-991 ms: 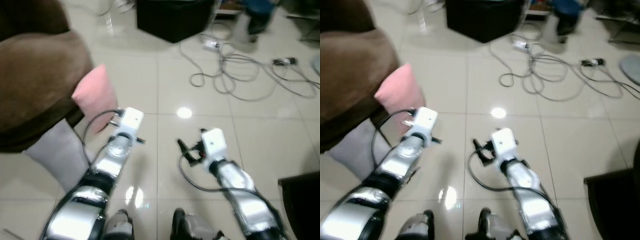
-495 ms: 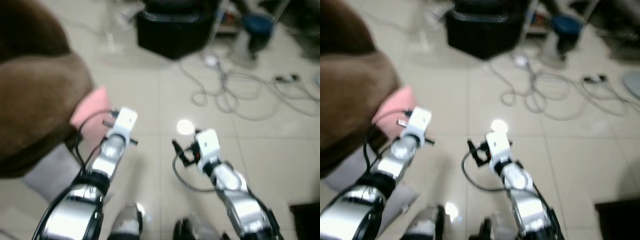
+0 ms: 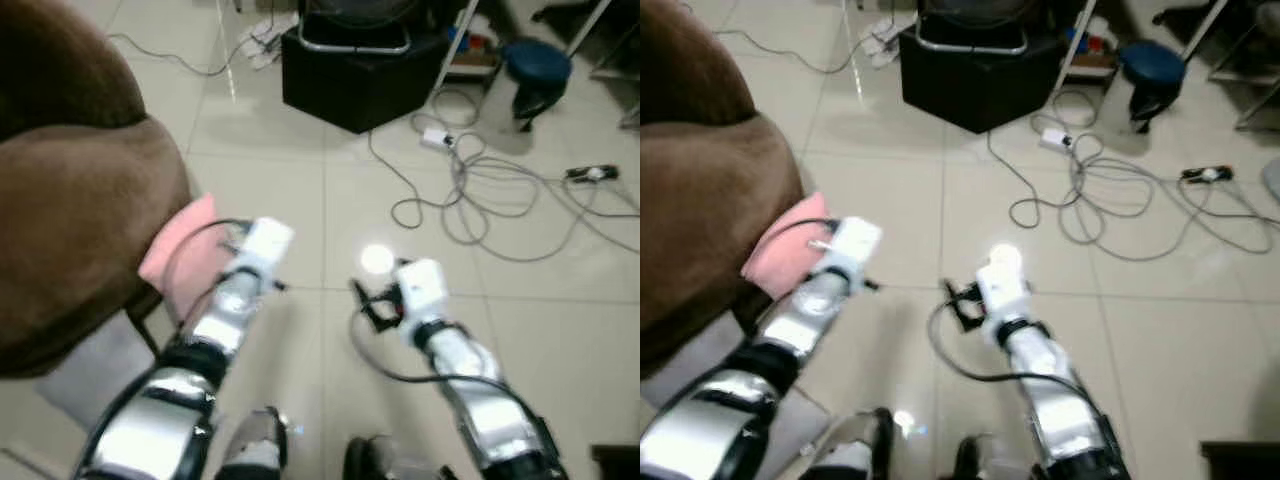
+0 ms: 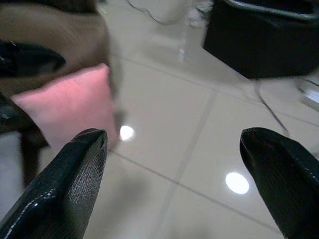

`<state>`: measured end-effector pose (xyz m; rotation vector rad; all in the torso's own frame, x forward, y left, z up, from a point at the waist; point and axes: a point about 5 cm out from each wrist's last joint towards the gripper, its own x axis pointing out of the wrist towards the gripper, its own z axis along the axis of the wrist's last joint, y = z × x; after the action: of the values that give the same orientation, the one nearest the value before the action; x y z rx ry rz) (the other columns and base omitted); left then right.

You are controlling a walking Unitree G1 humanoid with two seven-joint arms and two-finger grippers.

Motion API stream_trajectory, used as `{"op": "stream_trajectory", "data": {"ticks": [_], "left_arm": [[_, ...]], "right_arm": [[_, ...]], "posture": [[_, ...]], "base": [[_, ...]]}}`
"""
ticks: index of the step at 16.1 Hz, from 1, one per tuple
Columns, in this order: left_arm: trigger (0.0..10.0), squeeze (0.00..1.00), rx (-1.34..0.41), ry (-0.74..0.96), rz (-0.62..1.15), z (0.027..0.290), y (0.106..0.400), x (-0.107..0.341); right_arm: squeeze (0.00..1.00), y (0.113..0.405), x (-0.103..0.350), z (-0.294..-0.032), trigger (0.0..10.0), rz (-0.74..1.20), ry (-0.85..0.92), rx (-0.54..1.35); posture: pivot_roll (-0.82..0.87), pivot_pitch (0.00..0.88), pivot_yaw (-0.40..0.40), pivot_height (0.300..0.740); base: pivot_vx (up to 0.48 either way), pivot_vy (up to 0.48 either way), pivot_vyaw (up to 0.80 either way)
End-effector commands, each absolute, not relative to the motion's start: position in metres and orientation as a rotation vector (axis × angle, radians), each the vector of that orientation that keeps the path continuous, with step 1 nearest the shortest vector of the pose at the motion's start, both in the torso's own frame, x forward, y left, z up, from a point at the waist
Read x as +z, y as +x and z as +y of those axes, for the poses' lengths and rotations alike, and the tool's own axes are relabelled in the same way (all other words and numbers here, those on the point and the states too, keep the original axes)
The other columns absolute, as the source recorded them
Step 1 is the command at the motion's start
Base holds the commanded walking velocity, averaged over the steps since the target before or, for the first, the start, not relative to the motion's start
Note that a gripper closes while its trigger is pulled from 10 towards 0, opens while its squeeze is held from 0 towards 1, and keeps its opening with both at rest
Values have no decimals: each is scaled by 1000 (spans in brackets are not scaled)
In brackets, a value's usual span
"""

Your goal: Move the pillow to the sofa from floor

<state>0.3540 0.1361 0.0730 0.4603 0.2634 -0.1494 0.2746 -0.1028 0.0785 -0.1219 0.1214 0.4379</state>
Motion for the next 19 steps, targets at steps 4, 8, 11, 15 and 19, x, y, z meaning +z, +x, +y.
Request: {"op": "stream_trajectory", "data": {"ticks": [4,8,11,15,19], "left_arm": [[10000,0,-204,478,276,119,349,65],[10000,0,-202,481,274,120,350,66],[10000,0,-194,484,267,120,351,67],[10000,0,-188,486,268,120,350,66],[10000,0,-195,494,270,117,349,64]], "right_arm": [[0,269,71,-115,10000,138,-160,417],[0,274,72,-122,10000,154,-172,373],[0,277,73,-122,10000,159,-176,378],[0,279,73,-119,10000,171,-190,382],[0,277,74,-117,10000,168,-206,399]], "posture": [[45,231,-46,740],[47,218,-56,740],[55,216,-67,740],[55,221,-74,740],[47,228,-74,740]], "base": [[443,0,0],[442,0,0],[441,0,0],[435,0,0],[427,0,0]]}}
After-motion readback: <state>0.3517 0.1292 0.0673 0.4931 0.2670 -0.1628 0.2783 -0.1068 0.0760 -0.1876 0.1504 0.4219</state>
